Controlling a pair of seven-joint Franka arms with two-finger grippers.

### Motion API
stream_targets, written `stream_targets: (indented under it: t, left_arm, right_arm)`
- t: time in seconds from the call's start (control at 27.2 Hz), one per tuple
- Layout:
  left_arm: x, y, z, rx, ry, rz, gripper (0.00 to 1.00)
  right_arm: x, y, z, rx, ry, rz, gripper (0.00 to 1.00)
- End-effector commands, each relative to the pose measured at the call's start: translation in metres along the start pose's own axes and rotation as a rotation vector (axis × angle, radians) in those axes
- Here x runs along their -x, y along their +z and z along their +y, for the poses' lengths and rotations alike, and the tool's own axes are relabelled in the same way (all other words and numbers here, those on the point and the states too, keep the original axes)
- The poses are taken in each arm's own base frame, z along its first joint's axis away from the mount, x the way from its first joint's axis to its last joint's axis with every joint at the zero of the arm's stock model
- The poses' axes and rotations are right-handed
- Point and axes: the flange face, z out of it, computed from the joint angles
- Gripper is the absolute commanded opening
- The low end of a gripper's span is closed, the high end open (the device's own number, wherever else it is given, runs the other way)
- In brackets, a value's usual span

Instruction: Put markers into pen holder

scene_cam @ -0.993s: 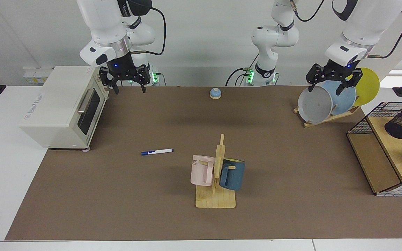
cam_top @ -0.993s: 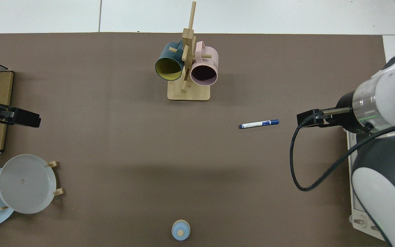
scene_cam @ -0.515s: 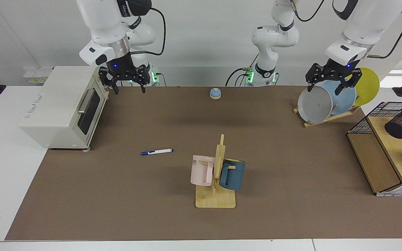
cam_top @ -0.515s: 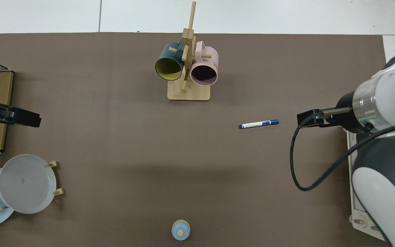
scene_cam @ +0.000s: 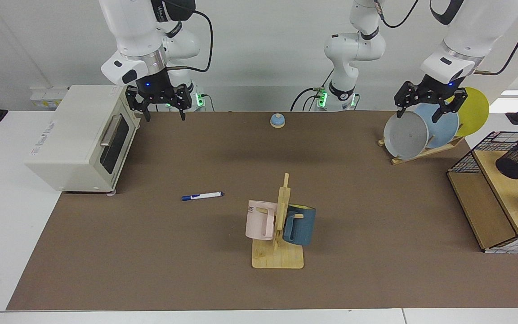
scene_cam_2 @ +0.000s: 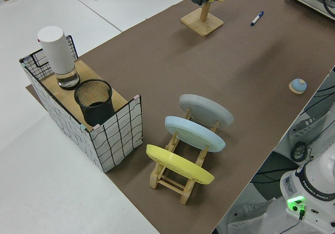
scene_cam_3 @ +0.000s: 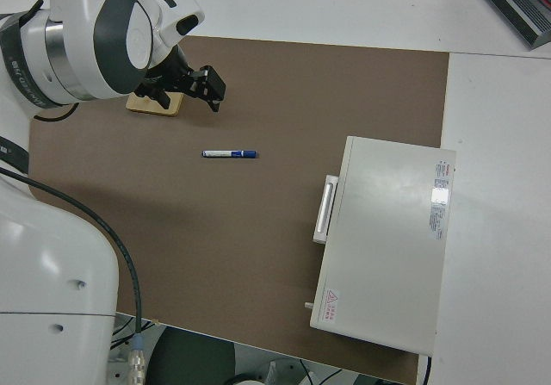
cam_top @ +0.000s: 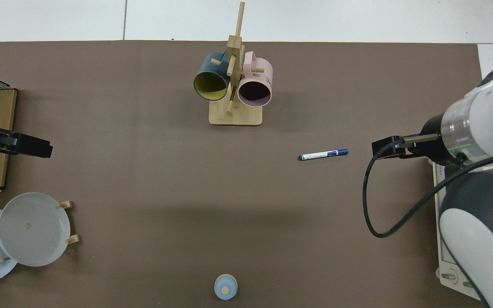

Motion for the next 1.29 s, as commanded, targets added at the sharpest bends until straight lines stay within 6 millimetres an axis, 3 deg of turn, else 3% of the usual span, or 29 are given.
stream_targets:
  t: [0.0, 0.07, 0.22, 0.59, 0.85, 1.1, 1.25]
  left_arm:
    - [0.003, -0.004, -0.003, 0.018, -0.006, 0.004, 1.0]
    - [0.004, -0.004, -0.003, 0.018, -0.006, 0.003, 1.0]
    - [0.004, -0.003, -0.003, 0.019, -0.006, -0.002, 1.0]
    - [0.006, -0.004, -0.002, 0.019, -0.003, -0.003, 1.0]
    - [0.007, -0.005, -0.002, 0.019, -0.003, -0.003, 1.0]
    - [0.008, -0.004, 0.0, 0.021, -0.001, -0.011, 1.0]
    - [0.011, -0.004, -0.002, 0.021, -0.004, -0.012, 1.0]
  right_arm:
    - [0.014, 0.002, 0.014, 0.023, -0.001, -0.036, 1.0]
    - [0.015, 0.006, 0.02, 0.019, 0.016, -0.04, 1.0]
    - [0.004, 0.018, 0.014, 0.011, 0.062, -0.002, 1.0]
    - [-0.02, 0.09, 0.009, -0.011, 0.559, 0.013, 1.0]
    - [-0.052, 0.153, 0.005, -0.028, 1.0, 0.009, 1.0]
    - [-0.052, 0.192, -0.002, -0.092, 1.154, -0.033, 1.0]
    - [-0.061, 0.224, -0.004, -0.099, 1.247, -0.033, 1.0]
